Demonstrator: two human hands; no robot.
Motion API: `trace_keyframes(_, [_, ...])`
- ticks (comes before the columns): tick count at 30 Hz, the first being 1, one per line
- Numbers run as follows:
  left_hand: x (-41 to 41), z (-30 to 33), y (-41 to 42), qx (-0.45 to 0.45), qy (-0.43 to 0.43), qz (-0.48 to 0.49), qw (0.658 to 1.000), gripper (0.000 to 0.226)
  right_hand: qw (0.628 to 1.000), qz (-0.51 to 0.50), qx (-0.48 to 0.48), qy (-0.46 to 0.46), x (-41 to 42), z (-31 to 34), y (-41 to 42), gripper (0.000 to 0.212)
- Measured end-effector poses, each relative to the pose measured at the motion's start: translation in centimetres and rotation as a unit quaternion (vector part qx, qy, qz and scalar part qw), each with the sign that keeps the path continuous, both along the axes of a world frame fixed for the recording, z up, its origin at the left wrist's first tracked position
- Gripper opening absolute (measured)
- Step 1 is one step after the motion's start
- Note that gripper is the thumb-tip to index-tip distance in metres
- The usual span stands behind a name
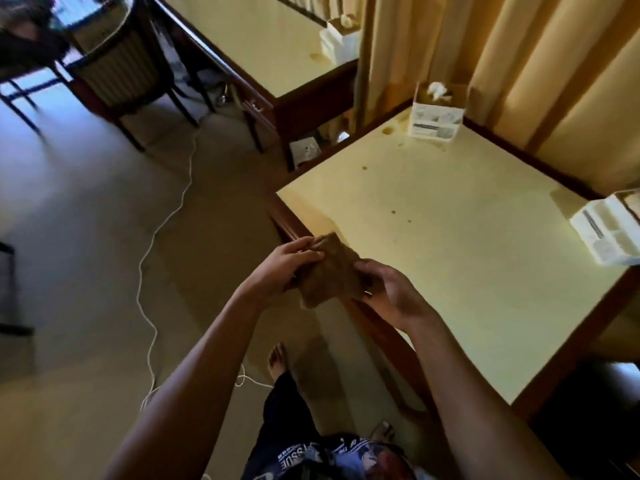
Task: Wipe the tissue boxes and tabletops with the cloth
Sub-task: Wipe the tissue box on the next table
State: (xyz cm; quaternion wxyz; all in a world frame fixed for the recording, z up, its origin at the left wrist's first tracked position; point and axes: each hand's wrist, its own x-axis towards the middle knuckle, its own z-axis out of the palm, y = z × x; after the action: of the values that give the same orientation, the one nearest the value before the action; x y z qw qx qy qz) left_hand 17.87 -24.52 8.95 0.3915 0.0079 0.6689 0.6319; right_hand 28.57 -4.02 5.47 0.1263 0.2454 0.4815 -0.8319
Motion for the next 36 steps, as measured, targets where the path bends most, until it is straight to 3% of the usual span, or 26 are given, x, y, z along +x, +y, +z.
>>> trace_keyframes(4, [-6.4, 0.2, -6.4, 0.021, 0.020, -0.009, 1.000, 0.035, 0.995, 0.086, -0.011, 0.039, -8.7, 0.2, -5.7, 0.042])
trace_keyframes(10, [-18.5, 1.1, -15.3, 0.019, 0.030, -0.047, 0.998, 0.034, 0.983, 0.151, -0.041, 0.093, -22.4, 1.1, -15.2, 0.047])
trace_keyframes(16, [-30.2, 2.1, -21.6, -0.031, 0.045, -0.097, 0.994, 0.031, 0.989, 0.130, -0.039, 0.060, -31.6, 2.1, -20.6, 0.044])
trace_keyframes(21, [-38.4, 0.9, -20.1, -0.003, 0.032, -0.161, 0.986, 0.033, 0.996, 0.090, 0.010, 0.011, -37.7, 1.6, -20.1, 0.057])
trace_keyframes(24, [-43.9, -0.6, -17.5, 0.000, 0.048, -0.177, 0.983, 0.033, 1.000, 0.019, 0.011, -0.006, -41.8, 0.7, -18.3, 0.051])
trace_keyframes(29, [-53.6, -1.8, -12.6, -0.021, 0.038, -0.122, 0.992, 0.040, 0.990, -0.087, -0.110, -0.002, -50.4, -0.3, -15.6, 0.046])
trace_keyframes(32, [-58.6, -1.6, -10.1, -0.040, 0.021, -0.079, 0.996, 0.043, 0.986, -0.119, -0.117, -0.007, -55.4, -0.3, -13.9, 0.038])
trace_keyframes(36, [-63.5, -1.1, -6.5, -0.079, -0.012, -0.118, 0.990, 0.032, 0.982, -0.156, -0.110, -0.009, -60.3, -1.0, -11.0, 0.053])
